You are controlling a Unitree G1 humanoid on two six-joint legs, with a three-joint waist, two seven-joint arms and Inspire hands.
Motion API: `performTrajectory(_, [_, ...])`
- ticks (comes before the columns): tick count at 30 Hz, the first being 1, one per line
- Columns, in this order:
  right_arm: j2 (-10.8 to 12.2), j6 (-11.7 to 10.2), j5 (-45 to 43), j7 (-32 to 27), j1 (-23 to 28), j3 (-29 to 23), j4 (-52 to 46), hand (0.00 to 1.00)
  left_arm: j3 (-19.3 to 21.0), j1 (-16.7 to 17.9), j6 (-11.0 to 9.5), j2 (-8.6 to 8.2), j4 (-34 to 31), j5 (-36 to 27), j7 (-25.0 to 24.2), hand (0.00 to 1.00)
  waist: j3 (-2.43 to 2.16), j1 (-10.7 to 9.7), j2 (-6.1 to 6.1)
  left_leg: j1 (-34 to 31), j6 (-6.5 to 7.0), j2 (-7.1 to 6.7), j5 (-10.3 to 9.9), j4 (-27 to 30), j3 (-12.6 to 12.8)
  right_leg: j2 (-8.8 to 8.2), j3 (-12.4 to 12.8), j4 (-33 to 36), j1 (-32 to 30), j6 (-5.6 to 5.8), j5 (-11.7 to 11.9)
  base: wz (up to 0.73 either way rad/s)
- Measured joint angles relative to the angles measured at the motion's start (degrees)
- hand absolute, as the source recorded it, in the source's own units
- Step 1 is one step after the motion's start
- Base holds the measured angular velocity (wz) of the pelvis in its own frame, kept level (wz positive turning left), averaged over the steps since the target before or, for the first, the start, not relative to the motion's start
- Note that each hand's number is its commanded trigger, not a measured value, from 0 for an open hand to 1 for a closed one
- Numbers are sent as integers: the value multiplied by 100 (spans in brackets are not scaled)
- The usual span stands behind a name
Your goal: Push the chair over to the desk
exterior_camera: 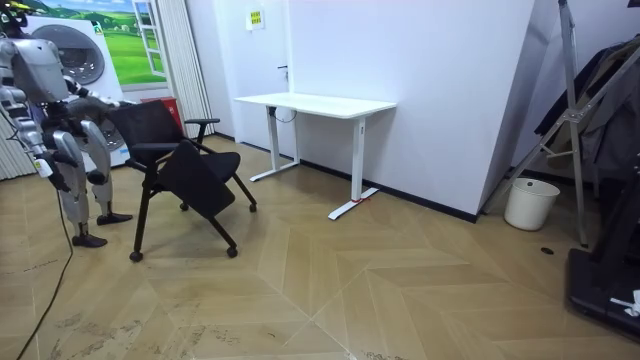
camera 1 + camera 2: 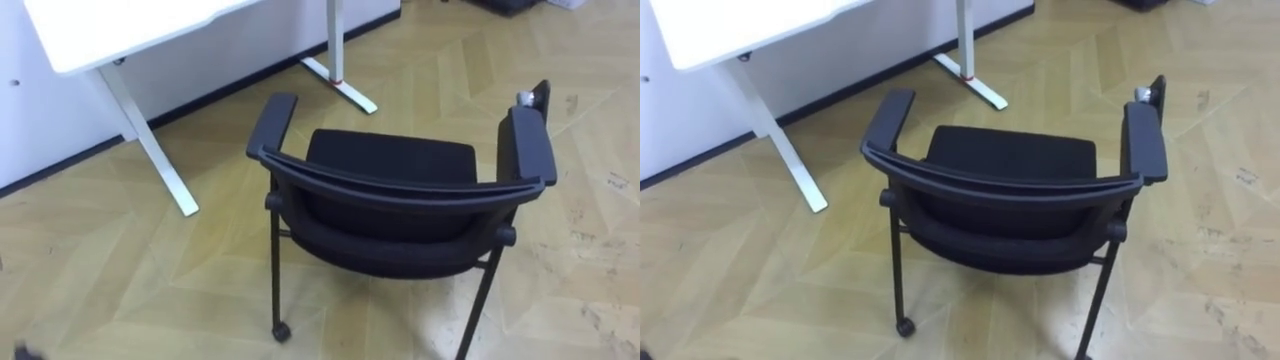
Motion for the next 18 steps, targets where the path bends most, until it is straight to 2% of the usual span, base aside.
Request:
performTrajectory(2, [-12,29,-32,9,-30,0,-3,0,-48,-31,29,35,-780,630,42,0,0,-37,26,-13,0,-4,0,1,-4,1,6,-9,1,-1,1,0])
performTrajectory(3, [-16,33,-37,7,-43,1,-1,0,-60,-69,31,49,-887,822,54,0,1,-39,26,-12,0,-5,0,-2,-8,0,8,-8,2,-1,1,0])
performTrajectory(5, [-14,35,-68,16,-63,19,-12,0,-162,-198,73,75,-1181,1657,147,0,-17,-58,54,18,0,-6,0,-3,-4,0,44,-8,8,-1,1,0])
performTrajectory(6, [-14,35,-67,20,-60,46,-27,0,-203,-201,94,75,-1305,1804,148,0,-17,-61,55,25,0,-6,0,-2,0,1,66,-8,8,-2,1,-4])
performTrajectory(8, [-46,25,-70,49,-44,116,6,0,-416,-209,114,110,-1701,2550,204,0,-9,-116,43,31,0,-12,0,5,-9,0,97,-9,22,-3,2,0])
performTrajectory(9, [-47,24,-70,60,-43,116,6,0,-474,-212,115,137,-1744,2735,246,0,-9,-124,42,32,0,-12,0,5,-8,1,118,-9,24,-3,2,0])
performTrajectory(11, [-44,4,-47,72,-37,126,6,0,-639,-219,128,214,-1875,3494,262,0,5,-227,23,15,0,-14,0,1,-3,3,151,-11,25,-3,2,0])
performTrajectory(14, [-37,5,115,74,-57,131,24,0,-1091,-219,221,236,-2070,3884,263,0,22,-330,8,-7,1,-18,-1,-25,-6,6,169,-16,5,-3,2,3])
performTrajectory(18, [-25,-11,273,138,-65,227,14,0,-1521,-221,241,228,-2070,4087,260,0,28,-488,-25,-11,2,-18,-1,-27,-19,9,171,-15,6,-3,2,0])
